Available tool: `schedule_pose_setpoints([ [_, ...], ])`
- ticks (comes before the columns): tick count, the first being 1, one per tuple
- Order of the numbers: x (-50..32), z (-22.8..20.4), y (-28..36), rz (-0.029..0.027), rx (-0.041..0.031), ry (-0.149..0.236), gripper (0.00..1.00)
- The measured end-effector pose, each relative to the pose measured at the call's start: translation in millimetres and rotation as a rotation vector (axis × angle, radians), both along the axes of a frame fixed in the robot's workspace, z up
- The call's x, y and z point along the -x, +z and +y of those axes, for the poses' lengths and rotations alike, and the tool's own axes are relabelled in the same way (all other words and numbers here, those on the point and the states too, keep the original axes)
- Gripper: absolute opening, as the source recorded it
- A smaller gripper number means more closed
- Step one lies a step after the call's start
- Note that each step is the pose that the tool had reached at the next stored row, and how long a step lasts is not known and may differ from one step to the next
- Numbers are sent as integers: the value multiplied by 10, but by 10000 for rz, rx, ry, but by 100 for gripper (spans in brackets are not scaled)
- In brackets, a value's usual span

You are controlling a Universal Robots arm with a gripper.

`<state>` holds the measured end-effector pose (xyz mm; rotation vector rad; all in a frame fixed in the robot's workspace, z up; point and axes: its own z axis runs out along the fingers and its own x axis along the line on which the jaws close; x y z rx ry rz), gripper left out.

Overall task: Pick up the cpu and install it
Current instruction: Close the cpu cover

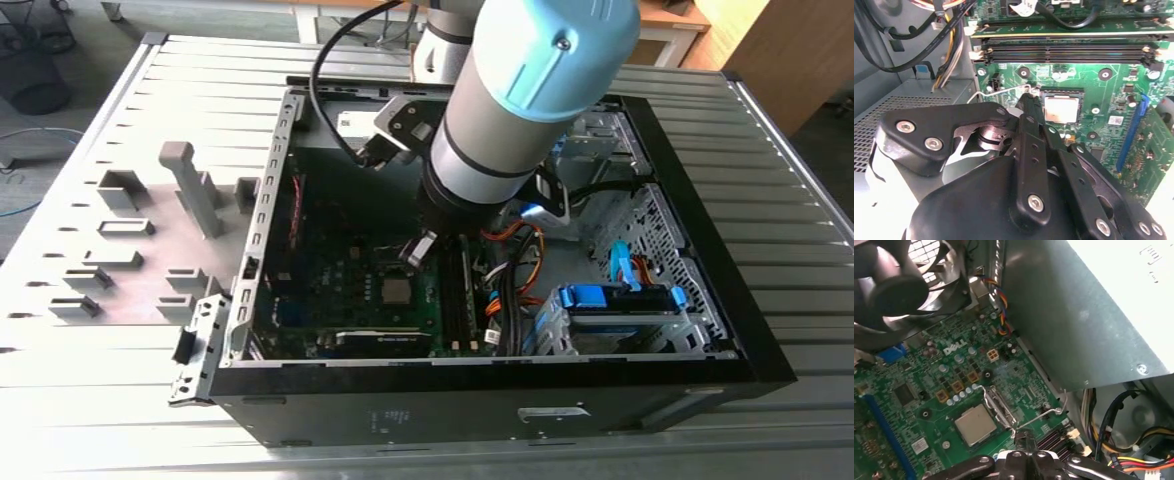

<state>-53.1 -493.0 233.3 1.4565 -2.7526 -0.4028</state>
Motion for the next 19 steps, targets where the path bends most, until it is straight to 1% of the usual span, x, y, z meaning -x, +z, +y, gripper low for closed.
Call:
schedule_pose_setpoints([
  [9, -10, -107, 0, 38, 67, 28, 11],
  [14, -11, -124, 0, 48, 148, 38, 11],
  [19, -10, -124, -4, 51, 151, 43, 11],
])
